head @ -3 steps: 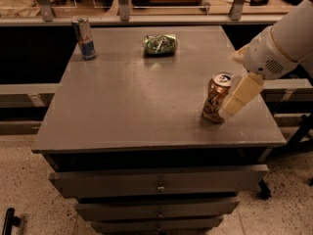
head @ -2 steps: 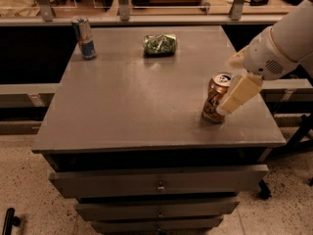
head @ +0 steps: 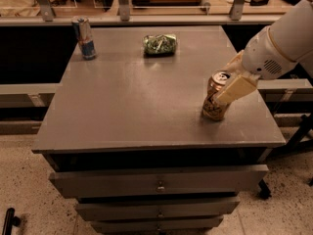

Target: Move orange can near green can

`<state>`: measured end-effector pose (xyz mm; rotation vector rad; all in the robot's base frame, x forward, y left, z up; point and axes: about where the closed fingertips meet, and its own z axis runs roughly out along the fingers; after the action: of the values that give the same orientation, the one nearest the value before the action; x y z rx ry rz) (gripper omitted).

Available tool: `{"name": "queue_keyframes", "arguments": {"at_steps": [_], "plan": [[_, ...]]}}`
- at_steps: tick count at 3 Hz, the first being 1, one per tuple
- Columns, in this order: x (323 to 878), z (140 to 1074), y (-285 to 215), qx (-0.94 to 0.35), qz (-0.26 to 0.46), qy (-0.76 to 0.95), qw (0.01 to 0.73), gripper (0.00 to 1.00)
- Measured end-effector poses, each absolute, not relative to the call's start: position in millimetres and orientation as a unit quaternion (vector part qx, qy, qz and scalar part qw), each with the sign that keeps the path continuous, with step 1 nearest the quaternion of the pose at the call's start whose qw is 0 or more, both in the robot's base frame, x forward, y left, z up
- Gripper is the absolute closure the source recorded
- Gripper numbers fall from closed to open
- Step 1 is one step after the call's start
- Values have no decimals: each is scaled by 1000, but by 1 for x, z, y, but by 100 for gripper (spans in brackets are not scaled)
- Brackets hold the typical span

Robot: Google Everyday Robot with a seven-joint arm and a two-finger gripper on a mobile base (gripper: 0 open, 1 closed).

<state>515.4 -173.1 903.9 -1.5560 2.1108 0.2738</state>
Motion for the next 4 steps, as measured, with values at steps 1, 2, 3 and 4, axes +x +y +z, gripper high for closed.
{"name": "queue_keyframes", "arguments": {"at_steps": [1,2,3,4], "plan": [[529,918,-172,-577,86,768,264,96],[556,946,-172,-581,64,759,286,100],[596,981,-172,-587,29,748,309,100],[637,997,-176,-582,3,742,333,100]]}}
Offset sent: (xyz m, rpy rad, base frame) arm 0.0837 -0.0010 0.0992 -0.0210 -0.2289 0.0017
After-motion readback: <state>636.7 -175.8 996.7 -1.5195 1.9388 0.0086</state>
